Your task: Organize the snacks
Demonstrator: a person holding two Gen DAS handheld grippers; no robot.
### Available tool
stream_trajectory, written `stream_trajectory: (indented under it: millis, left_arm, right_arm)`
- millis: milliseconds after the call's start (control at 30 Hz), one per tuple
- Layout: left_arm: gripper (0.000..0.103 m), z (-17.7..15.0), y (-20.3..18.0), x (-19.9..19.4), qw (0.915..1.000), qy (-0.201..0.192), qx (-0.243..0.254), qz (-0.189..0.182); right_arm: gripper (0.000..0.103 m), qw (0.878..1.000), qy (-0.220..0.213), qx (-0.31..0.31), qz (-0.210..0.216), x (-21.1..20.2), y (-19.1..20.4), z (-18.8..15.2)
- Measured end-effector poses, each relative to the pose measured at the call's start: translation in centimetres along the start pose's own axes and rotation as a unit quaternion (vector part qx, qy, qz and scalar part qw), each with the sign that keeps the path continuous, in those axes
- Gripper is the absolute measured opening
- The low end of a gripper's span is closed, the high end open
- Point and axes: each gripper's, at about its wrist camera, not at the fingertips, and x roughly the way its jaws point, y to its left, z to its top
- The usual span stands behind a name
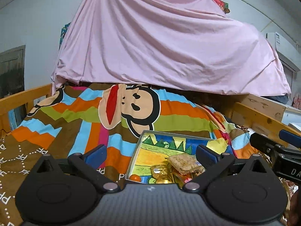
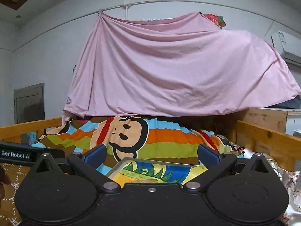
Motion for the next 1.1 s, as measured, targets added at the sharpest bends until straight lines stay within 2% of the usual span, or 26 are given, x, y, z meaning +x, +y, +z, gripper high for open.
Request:
stream_trajectory:
  millis: [300,500,867,1100]
  left_arm:
    - [0.102,-1.6,0.1,-3.0,0.9998,-0.01,0.016,-0.004]
    - [0.103,-3.2,0.7,-4.0,0.9997,-0.003,0.022,-0.002]
    - [0.103,-6.8,3.3,-2.8,0.999,0.042,0.01,0.009]
    - [0.103,-8.9,3.7,-1.4,0.9974,0.067,0.027,0.005]
  right_arm:
    - [0.102,1.0,-0.001,-0.021,-0.003,-3.4,1.6,-1.8]
    - [0.102,1.0,0.004,-0.021,-0.012,-5.1,2.4,-3.0]
    - [0.102,0.996,0.085,-0.006,-0.01,-5.2,3.6,-6.0]
    - [0.102,0.992,0.128,0.007,-0.023,-4.1,3.7,-7.6]
